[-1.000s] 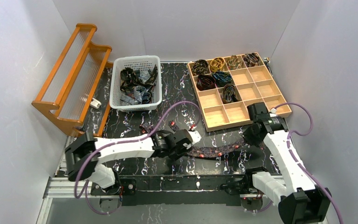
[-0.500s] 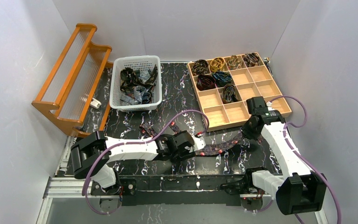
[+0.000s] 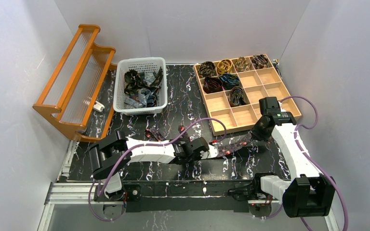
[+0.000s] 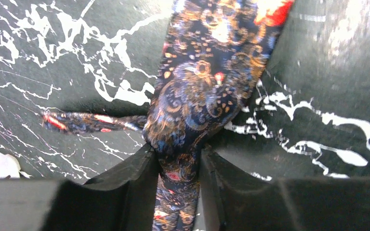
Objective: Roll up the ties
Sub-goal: Flatten out the tie at the center of the board.
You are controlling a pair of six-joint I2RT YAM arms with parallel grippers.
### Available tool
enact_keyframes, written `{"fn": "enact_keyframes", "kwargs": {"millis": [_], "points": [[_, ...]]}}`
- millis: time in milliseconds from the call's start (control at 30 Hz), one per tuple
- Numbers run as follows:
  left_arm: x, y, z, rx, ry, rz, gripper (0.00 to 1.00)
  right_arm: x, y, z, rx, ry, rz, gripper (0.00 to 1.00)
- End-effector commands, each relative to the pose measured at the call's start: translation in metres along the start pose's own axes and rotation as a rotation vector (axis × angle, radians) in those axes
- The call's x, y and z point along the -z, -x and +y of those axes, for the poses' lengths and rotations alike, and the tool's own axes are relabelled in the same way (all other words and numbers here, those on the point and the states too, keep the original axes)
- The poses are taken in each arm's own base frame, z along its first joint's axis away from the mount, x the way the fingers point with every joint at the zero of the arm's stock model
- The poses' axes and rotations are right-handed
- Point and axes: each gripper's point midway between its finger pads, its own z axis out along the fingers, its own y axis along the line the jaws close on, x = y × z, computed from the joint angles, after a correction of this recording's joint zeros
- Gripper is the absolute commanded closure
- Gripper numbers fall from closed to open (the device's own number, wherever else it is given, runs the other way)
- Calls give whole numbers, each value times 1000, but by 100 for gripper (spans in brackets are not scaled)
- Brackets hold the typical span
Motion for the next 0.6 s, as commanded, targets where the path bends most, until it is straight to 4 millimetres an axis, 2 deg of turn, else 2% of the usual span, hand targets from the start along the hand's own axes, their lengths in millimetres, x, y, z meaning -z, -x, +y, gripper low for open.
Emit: {"fn": "enact_keyframes", "kwargs": {"millis": [0,100,200,267,333,400,500,567], "points": [[14,-9,-3,-17,-46,51,75,13,17,6,14,26,-46,99],[41,7,7,30,-49,6,92,16,19,0,17,1,-53,99],[80,38,9,102,-127,-114,98,20,17,-6,10,-17,-49,99],[104,59,-6,167,-263,-203,99,24,13,-9,1,-20,-39,99],[124,76,-30,280,-463,-260,100,27,6,-15,-19,-33,-21,99],[135,83,-55,378,-659,-245,100,28,-1,-19,-38,-35,-9,99],[136,77,-86,469,-846,-175,100,19,-10,-22,-55,-35,8,99],[124,64,-84,582,-881,-132,100,9,-14,-24,-61,-54,23,99]]}}
